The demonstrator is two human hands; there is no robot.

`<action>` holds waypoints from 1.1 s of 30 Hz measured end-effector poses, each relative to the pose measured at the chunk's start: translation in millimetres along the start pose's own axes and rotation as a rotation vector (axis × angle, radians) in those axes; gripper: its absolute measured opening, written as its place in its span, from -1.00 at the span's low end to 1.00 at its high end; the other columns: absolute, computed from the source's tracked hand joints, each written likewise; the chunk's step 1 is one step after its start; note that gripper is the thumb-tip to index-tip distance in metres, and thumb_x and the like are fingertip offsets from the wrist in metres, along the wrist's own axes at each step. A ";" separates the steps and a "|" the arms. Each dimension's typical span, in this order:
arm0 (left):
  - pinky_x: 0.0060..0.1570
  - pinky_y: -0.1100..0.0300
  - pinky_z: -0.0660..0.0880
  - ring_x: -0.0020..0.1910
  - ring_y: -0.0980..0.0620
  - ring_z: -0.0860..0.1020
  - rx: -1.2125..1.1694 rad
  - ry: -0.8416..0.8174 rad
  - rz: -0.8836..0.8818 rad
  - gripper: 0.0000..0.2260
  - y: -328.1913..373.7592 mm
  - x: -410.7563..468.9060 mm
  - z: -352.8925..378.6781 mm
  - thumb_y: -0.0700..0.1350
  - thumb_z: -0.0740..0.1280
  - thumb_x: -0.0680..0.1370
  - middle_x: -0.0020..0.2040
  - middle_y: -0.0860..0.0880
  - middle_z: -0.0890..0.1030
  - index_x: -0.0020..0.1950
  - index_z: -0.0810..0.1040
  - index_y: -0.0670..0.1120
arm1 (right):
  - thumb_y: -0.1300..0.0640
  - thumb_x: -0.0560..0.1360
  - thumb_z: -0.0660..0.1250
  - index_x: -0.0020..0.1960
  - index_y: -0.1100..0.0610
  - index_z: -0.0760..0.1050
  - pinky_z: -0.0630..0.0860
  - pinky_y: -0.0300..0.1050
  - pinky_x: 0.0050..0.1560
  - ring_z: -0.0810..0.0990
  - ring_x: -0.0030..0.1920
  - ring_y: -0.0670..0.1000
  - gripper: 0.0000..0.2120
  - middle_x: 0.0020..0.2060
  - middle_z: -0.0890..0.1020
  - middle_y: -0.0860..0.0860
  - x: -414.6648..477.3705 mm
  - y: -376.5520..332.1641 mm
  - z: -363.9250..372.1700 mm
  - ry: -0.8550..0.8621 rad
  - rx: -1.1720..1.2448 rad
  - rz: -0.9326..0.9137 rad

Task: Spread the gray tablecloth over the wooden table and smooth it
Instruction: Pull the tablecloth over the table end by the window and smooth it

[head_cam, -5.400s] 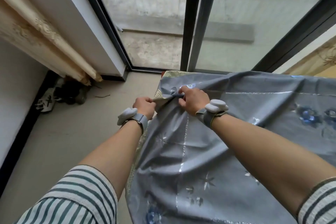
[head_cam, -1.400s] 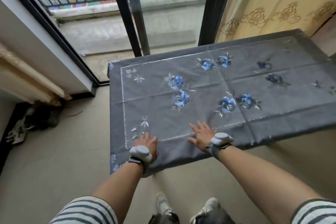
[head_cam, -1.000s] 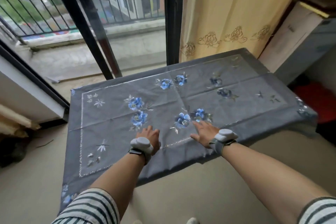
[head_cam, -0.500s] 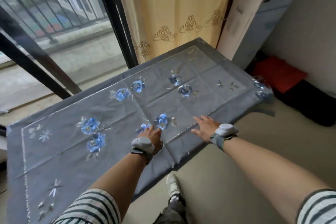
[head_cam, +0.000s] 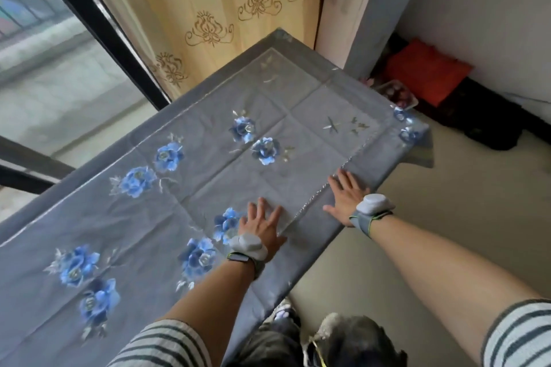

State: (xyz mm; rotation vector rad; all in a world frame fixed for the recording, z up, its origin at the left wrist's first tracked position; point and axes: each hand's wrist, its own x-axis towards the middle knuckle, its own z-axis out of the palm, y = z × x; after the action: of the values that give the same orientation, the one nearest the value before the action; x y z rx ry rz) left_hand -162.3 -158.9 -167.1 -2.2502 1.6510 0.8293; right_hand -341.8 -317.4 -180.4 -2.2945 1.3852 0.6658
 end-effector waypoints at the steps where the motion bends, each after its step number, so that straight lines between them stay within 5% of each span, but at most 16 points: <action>1: 0.45 -0.14 0.11 0.55 -0.26 -0.10 0.004 0.004 -0.009 -0.32 7.4 3.0 3.1 0.24 0.17 0.55 0.59 -0.16 -0.14 0.56 -0.06 0.11 | -0.24 0.52 0.19 0.58 -0.01 -0.14 0.06 0.30 0.43 -0.23 0.56 0.03 -0.20 0.57 -0.20 -0.06 -0.2 6.5 2.1 0.005 0.000 -0.012; 9: 0.46 -0.13 0.08 0.55 -0.29 -0.12 0.024 0.034 -0.044 -0.31 40.9 13.9 1.0 0.27 0.14 0.54 0.58 -0.23 -0.13 0.57 -0.05 0.07 | -0.26 0.52 0.17 0.58 -0.03 -0.12 0.15 0.24 0.40 -0.19 0.56 0.00 -0.22 0.57 -0.16 -0.08 -3.5 31.0 3.1 0.078 -0.042 -0.049; 16: 0.37 -0.06 0.27 0.51 -0.15 0.13 -0.044 0.118 -0.076 -0.47 91.0 43.0 -32.4 0.16 0.17 0.57 0.54 -0.15 0.10 0.48 0.19 0.00 | -0.10 0.54 0.18 0.42 0.02 0.28 0.39 0.05 0.23 0.32 0.36 0.13 -0.52 0.43 0.32 0.04 22.4 82.5 -33.4 0.222 -0.031 -0.217; 23: 0.38 -0.07 0.26 0.50 -0.18 0.15 -0.117 0.098 -0.150 -0.44 157.9 83.8 -55.9 0.13 0.17 0.58 0.56 -0.18 0.05 0.53 0.10 0.00 | 0.18 0.44 0.26 0.40 0.05 0.29 0.39 0.09 0.23 0.34 0.33 0.19 -0.48 0.41 0.31 0.10 76.4 180.0 -97.1 0.307 -0.134 -0.114; 27: 0.33 -0.07 0.33 0.47 -0.23 0.16 -0.126 0.075 -0.173 -0.42 190.5 102.1 -60.5 0.11 0.20 0.56 0.54 -0.18 0.07 0.53 0.08 0.03 | 0.16 0.53 0.21 0.45 0.05 0.20 0.40 0.08 0.18 0.33 0.33 0.20 -0.50 0.44 0.25 0.10 97.8 221.0 -111.2 0.286 -0.121 -0.029; 33: 0.32 -0.12 0.32 0.48 -0.36 0.05 -0.134 0.019 -0.308 -0.33 217.1 115.0 -64.2 0.16 0.32 0.49 0.53 -0.24 0.01 0.50 0.10 0.05 | 0.17 0.48 0.28 0.29 0.14 0.30 0.42 0.02 -0.05 0.58 0.09 0.29 -0.60 0.13 0.57 0.25 126.0 253.1 -115.4 0.158 0.104 0.179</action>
State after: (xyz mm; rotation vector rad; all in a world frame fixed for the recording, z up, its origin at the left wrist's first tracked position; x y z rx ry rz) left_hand -321.0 -356.3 -148.7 -2.5228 1.2416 0.8627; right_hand -493.9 -582.1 -177.3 -2.1997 1.6724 0.4596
